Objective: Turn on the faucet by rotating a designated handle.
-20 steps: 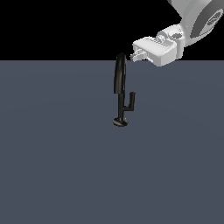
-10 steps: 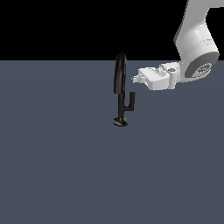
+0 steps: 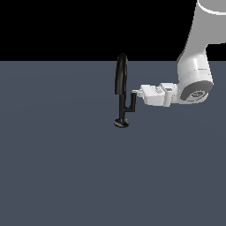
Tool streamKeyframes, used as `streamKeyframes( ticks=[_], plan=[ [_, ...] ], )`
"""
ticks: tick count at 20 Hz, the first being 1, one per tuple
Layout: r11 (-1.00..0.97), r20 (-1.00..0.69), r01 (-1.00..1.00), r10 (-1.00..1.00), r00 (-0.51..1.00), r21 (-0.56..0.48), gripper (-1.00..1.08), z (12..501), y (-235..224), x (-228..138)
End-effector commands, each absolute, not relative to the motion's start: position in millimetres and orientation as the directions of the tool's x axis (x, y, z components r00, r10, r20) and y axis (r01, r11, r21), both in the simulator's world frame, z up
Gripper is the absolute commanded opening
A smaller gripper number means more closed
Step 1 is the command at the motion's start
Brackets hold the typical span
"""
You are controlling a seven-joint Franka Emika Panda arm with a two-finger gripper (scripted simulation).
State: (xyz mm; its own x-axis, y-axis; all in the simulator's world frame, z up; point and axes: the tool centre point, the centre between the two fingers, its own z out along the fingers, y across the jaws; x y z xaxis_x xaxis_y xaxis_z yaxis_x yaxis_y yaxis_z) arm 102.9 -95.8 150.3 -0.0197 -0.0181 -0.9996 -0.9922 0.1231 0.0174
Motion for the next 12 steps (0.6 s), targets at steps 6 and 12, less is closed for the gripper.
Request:
streamKeyframes(
  ticks=[6,12],
  plan=[
    [0.146,-0.999,-0.989,0.006,-0.039,0.039,-1.00,141.2,-94.7,104.3],
    [0.145,-0.999,-0.989,0.005,-0.039,0.039,-1.00,144.0,-93.4,96.3]
  ],
)
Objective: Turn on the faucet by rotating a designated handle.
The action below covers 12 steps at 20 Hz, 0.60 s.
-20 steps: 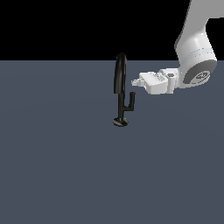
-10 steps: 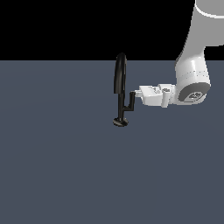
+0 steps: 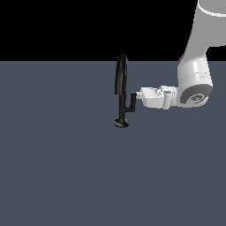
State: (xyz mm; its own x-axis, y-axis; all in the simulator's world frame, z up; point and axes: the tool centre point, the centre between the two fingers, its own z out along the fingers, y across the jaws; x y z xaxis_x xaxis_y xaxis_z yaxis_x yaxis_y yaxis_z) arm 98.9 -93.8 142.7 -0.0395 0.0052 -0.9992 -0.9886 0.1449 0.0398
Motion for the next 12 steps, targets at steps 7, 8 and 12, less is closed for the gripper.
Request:
streamKeyframes(
  ticks=[7,8,12],
  plan=[
    [0.145,-0.999,-0.989,0.005,-0.039,0.039,-1.00,149.7,-91.0,81.6],
    [0.145,-0.999,-0.989,0.005,-0.039,0.039,-1.00,150.5,-90.6,79.5],
    [0.145,-0.999,-0.989,0.005,-0.038,0.039,-1.00,154.1,-89.2,70.5]
  ],
)
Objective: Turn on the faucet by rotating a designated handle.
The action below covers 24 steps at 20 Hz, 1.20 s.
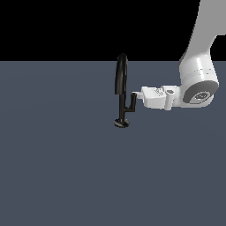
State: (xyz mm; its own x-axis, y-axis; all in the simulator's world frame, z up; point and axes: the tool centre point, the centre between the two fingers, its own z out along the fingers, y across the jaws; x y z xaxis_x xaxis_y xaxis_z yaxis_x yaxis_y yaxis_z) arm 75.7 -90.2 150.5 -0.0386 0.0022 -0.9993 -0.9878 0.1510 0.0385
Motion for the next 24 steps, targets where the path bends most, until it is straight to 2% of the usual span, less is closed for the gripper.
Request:
streamKeyframes(
  ticks=[1,8,24],
  plan=[
    [0.145,-0.999,-0.989,0.005,-0.038,0.039,-1.00,154.9,-88.9,68.2],
    [0.150,-0.999,-0.988,0.002,-0.034,0.034,-1.00,159.1,-87.9,60.9],
    [0.146,-0.999,-0.989,0.005,-0.038,0.038,-1.00,139.1,-79.9,8.1]
  ],
)
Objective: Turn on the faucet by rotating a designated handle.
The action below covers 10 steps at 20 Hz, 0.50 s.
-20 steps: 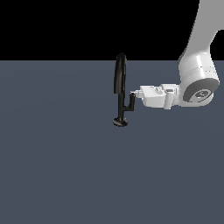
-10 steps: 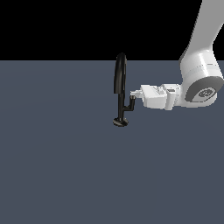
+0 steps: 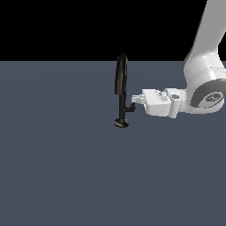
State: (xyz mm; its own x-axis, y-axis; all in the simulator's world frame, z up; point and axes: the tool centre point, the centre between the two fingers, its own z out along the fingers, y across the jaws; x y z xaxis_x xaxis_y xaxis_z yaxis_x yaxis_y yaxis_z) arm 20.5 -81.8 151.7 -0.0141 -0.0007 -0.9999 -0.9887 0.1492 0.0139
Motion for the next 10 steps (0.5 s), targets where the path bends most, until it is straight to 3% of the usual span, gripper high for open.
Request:
streamKeyframes(
  ticks=[1,3,10],
  plan=[
    [0.146,-0.999,-0.989,0.005,-0.038,0.038,-1.00,137.9,-79.5,4.5],
    [0.148,-1.000,-0.989,0.001,-0.018,0.018,-1.00,148.1,-81.1,13.6],
    [0.146,-0.999,-0.989,0.004,-0.033,0.033,-1.00,100.8,-77.7,-7.4]
  ],
)
